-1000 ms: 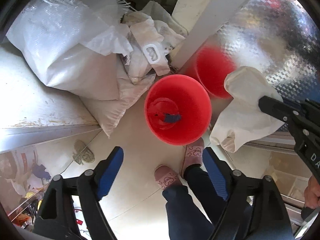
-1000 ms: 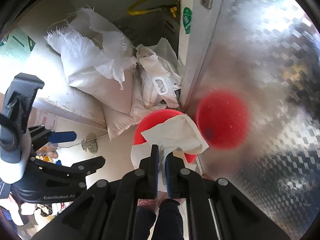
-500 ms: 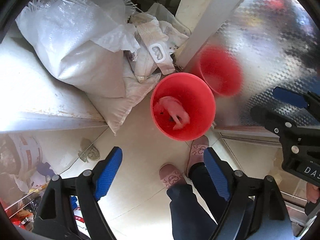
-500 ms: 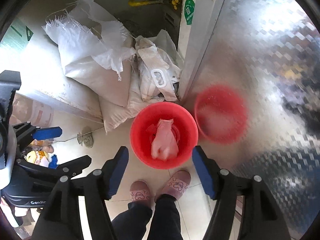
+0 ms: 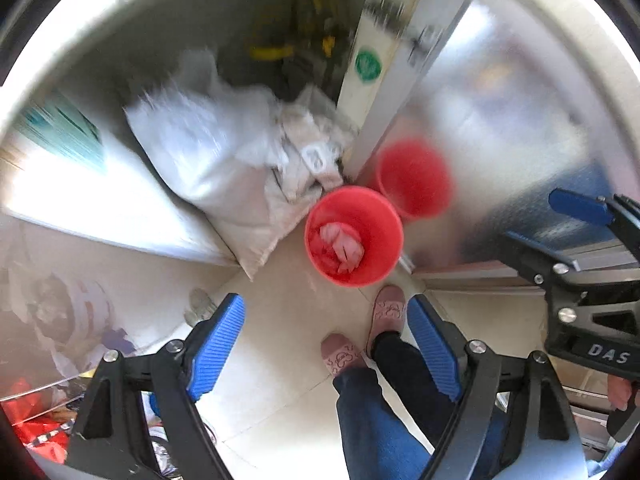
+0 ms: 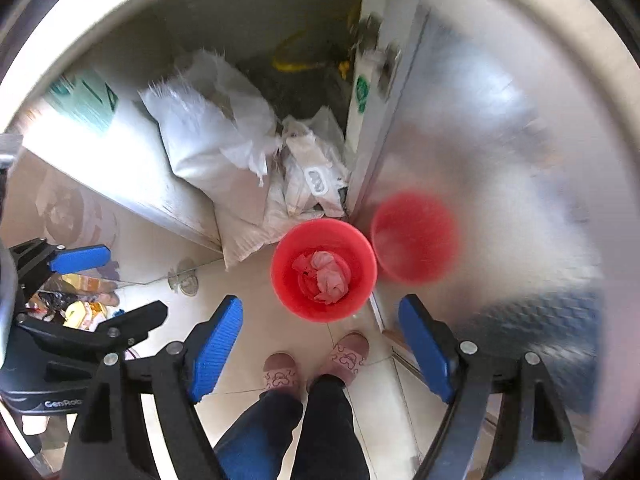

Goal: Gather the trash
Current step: 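Raise both tools back up to the counter items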

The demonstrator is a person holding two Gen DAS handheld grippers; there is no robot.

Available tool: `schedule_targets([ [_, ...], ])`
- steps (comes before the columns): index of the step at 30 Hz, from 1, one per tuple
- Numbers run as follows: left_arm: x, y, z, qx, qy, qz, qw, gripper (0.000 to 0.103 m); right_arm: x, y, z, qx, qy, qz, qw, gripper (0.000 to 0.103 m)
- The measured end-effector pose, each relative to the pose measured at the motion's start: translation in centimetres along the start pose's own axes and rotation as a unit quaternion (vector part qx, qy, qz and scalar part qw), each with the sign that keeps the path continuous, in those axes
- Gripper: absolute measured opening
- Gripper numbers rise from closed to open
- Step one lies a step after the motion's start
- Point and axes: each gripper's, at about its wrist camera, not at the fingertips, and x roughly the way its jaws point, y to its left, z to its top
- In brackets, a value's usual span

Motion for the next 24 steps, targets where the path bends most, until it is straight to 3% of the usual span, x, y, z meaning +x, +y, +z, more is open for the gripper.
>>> schedule_targets([
  [5, -8.0, -0.6, 1.3, -0.002, -0.049, 0.011, 0.9987, 0.082, -7.3, 0.1, 1.0, 0.018, -0.037, -0.002, 0.999, 0.083],
  [10, -13.5, -2.0, 2.9, 0.013, -0.086, 0.009, 0.9961, 0.082, -13.6, -0.1, 1.8, 0.017, -0.085, -0.018, 0.996, 0.09],
  [17, -18.4, -4.8, 5.7, 0.057, -0.128, -0.001, 0.9901, 0.084, -19.7, -1.9, 2.1, 0.04, -0.138, -0.052, 0.988, 0.096],
  [24, -21.8, -7.9, 10.6, 0.114, -0.168, 0.009, 0.9792, 0.085, -22.6, -5.0, 3.6, 0.08, -0.168, -0.081, 0.979, 0.098],
])
